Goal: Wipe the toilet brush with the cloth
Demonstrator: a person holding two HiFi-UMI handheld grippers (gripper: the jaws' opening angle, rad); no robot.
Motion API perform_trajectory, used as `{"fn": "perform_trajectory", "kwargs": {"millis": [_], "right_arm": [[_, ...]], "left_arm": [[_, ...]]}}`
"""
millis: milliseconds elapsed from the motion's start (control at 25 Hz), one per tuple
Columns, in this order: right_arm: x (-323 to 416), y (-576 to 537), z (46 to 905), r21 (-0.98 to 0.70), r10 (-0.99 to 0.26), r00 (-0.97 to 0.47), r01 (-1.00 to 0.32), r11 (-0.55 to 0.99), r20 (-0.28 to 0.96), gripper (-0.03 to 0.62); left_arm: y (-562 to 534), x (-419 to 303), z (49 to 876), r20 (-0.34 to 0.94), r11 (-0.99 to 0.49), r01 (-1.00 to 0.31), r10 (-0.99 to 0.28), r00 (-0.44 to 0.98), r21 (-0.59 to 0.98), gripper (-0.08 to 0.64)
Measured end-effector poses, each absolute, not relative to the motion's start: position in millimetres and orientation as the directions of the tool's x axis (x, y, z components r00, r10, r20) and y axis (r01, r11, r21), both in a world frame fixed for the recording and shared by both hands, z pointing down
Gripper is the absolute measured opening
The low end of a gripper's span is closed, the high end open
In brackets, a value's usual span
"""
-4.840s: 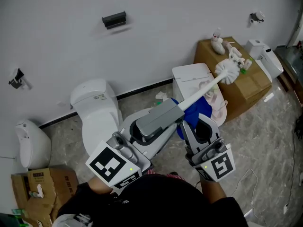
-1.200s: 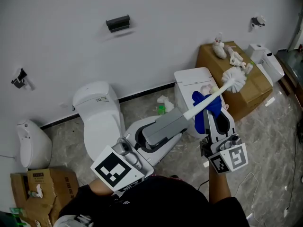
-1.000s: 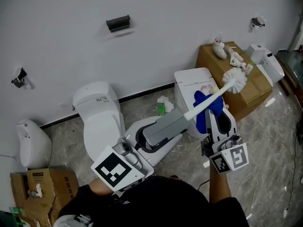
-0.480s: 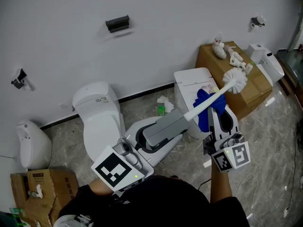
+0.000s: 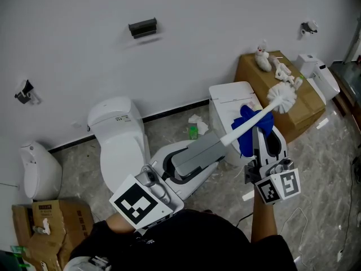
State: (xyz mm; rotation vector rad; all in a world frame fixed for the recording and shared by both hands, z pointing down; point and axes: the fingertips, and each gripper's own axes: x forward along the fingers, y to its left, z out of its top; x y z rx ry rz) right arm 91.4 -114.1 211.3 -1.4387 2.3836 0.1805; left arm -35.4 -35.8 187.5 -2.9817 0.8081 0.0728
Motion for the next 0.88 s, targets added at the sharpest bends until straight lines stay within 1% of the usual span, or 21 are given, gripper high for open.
{"fn": "perform_trajectory", "kwargs": {"millis": [880], "right_arm": [[125, -113, 214, -0.130, -0.878, -0.329, -0.911, 0.392, -0.347, 0.064]], "left_arm": [[-24, -28, 191, -0.042, -0.881, -0.471, -0.470, 0.882, -0.038, 0.161]]}}
